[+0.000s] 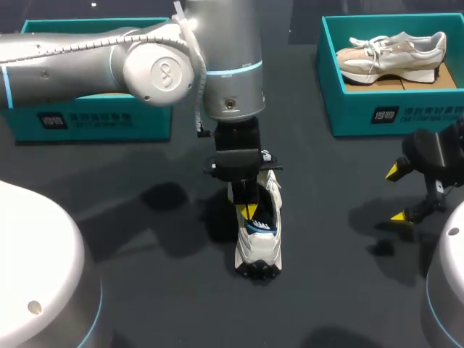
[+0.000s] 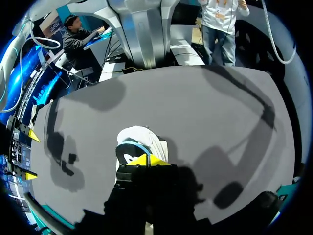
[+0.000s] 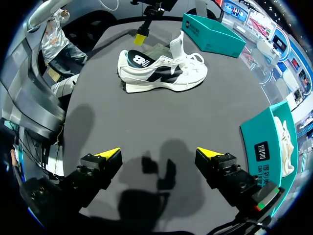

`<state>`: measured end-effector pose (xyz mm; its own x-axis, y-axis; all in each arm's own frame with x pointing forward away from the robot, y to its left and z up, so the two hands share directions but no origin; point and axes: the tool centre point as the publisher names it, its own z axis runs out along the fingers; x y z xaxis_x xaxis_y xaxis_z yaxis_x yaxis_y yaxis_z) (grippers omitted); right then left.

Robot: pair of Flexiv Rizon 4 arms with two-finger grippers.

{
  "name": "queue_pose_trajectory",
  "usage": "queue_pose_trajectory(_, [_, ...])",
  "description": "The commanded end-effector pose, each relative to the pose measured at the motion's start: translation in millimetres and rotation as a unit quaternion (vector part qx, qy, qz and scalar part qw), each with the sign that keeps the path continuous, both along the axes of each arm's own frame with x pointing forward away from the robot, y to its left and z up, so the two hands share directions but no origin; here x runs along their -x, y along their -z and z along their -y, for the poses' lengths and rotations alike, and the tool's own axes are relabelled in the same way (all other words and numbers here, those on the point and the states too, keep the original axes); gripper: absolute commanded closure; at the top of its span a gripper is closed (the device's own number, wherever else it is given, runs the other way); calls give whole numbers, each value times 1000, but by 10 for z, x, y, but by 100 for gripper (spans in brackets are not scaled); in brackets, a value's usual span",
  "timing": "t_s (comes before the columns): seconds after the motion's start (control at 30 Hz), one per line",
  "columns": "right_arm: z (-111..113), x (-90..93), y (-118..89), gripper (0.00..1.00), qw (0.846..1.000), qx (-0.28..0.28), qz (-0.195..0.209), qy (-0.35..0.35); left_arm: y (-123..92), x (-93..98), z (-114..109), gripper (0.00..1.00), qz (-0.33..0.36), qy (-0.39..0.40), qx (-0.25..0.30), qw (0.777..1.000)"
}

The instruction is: Take the shoe out of the shoebox, open the shoe tongue, remove and reinsert the insole, then place the shoe into the shoebox

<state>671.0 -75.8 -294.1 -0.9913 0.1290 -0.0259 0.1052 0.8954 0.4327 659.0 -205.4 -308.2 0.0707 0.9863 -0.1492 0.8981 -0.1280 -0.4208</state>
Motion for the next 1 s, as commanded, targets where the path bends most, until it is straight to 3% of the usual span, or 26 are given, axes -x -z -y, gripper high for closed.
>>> queue_pose_trajectory(0.03, [0, 20, 0, 0, 1000, 1, 1, 1, 109, 2, 124, 100, -3, 11, -12, 1000])
queue_pose_trajectory(0.53, [0, 20, 0, 0, 1000, 1, 1, 1, 424, 136, 220, 100, -12, 23, -28, 999])
queue_pose_trajectory(0.83, [0, 20, 0, 0, 1000, 1, 1, 1, 109, 130, 154, 100, 24, 10, -12, 1000])
queue_pose_trajectory(1.0, [0, 20, 0, 0, 1000, 1, 1, 1, 55, 198, 179, 100, 29, 17, -5, 999])
